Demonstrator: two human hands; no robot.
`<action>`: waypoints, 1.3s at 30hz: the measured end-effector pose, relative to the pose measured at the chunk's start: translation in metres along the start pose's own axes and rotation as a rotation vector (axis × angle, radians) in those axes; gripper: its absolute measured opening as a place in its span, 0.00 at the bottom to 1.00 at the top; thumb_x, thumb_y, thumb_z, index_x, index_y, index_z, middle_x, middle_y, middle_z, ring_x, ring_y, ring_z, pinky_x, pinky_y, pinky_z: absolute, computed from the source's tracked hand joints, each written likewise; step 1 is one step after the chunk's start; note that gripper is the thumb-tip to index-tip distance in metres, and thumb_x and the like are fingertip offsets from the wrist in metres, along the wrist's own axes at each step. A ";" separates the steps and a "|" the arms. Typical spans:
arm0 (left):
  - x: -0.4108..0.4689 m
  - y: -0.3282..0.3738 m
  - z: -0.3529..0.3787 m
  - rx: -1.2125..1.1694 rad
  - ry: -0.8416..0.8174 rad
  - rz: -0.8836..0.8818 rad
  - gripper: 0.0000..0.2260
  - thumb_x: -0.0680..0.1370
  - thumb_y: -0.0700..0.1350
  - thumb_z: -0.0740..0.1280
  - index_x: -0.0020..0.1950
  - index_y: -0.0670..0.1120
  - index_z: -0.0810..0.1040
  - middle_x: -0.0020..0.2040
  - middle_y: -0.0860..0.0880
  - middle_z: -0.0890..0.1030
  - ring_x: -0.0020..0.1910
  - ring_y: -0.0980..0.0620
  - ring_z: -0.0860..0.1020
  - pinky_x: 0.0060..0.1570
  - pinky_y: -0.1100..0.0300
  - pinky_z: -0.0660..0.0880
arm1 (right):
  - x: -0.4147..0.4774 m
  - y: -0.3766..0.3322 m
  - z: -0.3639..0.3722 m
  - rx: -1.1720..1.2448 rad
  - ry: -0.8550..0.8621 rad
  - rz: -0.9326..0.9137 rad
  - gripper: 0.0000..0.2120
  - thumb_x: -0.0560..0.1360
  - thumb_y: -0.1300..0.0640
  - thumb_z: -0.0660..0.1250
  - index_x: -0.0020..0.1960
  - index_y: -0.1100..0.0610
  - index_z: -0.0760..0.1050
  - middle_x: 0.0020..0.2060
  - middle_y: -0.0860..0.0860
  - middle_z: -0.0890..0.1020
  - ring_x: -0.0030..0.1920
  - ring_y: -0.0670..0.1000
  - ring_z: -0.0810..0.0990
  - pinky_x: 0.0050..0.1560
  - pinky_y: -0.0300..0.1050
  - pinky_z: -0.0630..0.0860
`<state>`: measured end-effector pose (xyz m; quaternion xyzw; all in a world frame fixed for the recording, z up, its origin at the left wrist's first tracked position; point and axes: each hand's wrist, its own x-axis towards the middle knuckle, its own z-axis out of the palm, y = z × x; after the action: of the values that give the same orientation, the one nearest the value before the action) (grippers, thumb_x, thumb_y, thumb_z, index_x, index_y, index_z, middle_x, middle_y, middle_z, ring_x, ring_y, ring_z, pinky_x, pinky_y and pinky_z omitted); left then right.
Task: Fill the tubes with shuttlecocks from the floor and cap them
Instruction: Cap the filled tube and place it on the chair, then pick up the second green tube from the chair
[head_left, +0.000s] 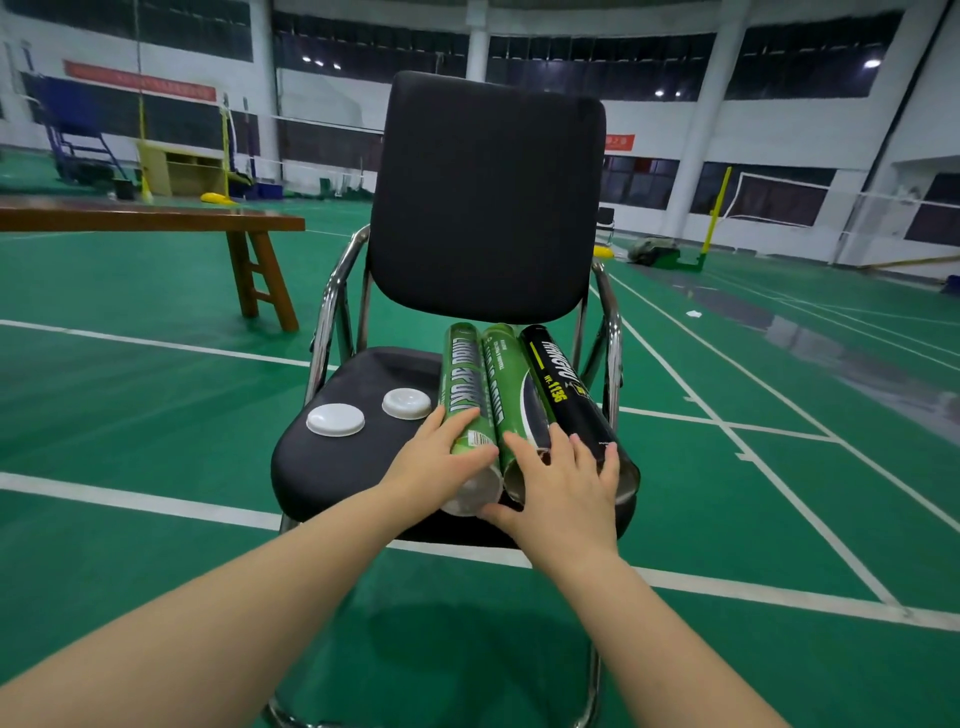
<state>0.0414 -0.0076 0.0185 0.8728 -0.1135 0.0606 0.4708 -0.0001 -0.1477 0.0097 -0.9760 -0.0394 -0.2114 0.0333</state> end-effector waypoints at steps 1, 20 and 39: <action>-0.001 0.001 -0.001 0.008 0.000 0.004 0.25 0.75 0.52 0.64 0.71 0.55 0.63 0.75 0.54 0.56 0.69 0.51 0.63 0.59 0.61 0.60 | 0.000 0.002 0.000 -0.008 0.006 -0.018 0.34 0.70 0.34 0.63 0.71 0.40 0.56 0.74 0.54 0.57 0.74 0.57 0.54 0.70 0.61 0.38; 0.001 0.004 -0.007 0.141 -0.102 0.024 0.31 0.77 0.61 0.57 0.76 0.54 0.48 0.77 0.48 0.44 0.75 0.51 0.48 0.68 0.55 0.52 | -0.011 0.004 0.002 0.147 0.324 0.025 0.28 0.50 0.59 0.76 0.50 0.51 0.77 0.50 0.62 0.79 0.44 0.64 0.77 0.47 0.59 0.78; -0.100 0.066 -0.063 0.353 0.213 0.835 0.30 0.70 0.56 0.65 0.69 0.53 0.60 0.66 0.55 0.66 0.69 0.58 0.59 0.68 0.43 0.56 | -0.096 -0.057 -0.125 0.949 0.363 -0.055 0.26 0.65 0.56 0.72 0.57 0.42 0.64 0.55 0.44 0.68 0.51 0.33 0.68 0.49 0.21 0.64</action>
<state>-0.0719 0.0243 0.0847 0.8081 -0.3941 0.3528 0.2593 -0.1440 -0.1070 0.0856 -0.7995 -0.1502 -0.3373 0.4738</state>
